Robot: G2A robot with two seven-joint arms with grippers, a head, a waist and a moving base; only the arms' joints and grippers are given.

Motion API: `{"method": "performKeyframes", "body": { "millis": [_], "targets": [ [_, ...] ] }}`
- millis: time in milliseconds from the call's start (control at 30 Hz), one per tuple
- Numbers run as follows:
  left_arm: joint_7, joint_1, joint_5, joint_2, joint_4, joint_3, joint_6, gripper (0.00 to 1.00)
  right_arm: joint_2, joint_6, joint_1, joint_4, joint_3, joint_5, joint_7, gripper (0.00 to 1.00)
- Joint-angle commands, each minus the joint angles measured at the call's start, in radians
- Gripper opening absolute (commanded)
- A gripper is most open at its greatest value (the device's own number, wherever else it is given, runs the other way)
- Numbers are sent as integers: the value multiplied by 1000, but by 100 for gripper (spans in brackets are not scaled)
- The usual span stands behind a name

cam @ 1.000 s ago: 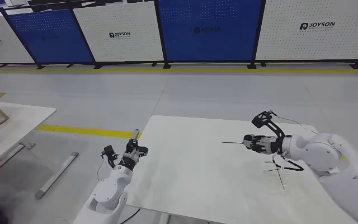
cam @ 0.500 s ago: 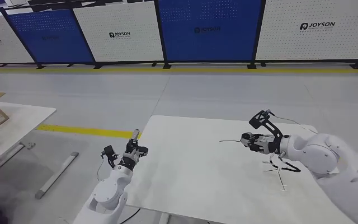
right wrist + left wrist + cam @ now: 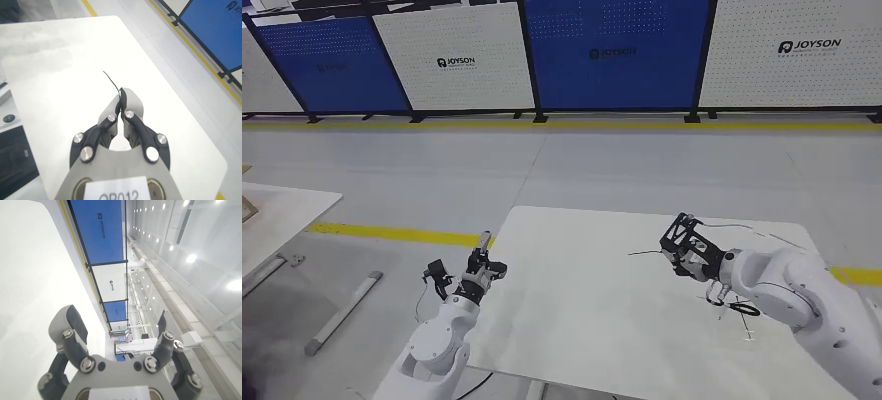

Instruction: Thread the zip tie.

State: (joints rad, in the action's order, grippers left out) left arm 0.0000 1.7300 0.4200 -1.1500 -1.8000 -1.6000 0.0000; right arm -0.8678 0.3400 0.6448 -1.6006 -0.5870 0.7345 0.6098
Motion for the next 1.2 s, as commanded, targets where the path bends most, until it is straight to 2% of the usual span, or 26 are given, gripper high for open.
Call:
{"method": "performKeyframes", "body": {
  "millis": [0, 500, 667, 767, 800, 1033, 1167],
  "targets": [
    [0, 0, 0, 0, 0, 0, 0, 100, 4, 0, -7, 5, 10, -6, -5, 0],
    [0, 0, 0, 0, 0, 0, 0, 100, 4, -8, -3, 6, 8, 5, -11, 0],
    [0, 0, 0, 0, 0, 0, 0, 100, 4, -36, 23, -21, 1, 187, -60, 0],
    [0, 0, 0, 0, 0, 0, 0, 100, 8, -15, 47, -40, -7, 285, -118, 0],
    [0, 0, 0, 0, 0, 0, 0, 100, 9, 0, 54, -41, -13, 306, -145, 0],
    [0, 0, 0, 0, 0, 0, 0, 100, 20, 0, 71, -47, 7, 511, -362, 0],
    [0, 0, 0, 0, 0, 0, 0, 100, 23, 0, 76, -32, 20, 541, -382, 0]
  ]
}}
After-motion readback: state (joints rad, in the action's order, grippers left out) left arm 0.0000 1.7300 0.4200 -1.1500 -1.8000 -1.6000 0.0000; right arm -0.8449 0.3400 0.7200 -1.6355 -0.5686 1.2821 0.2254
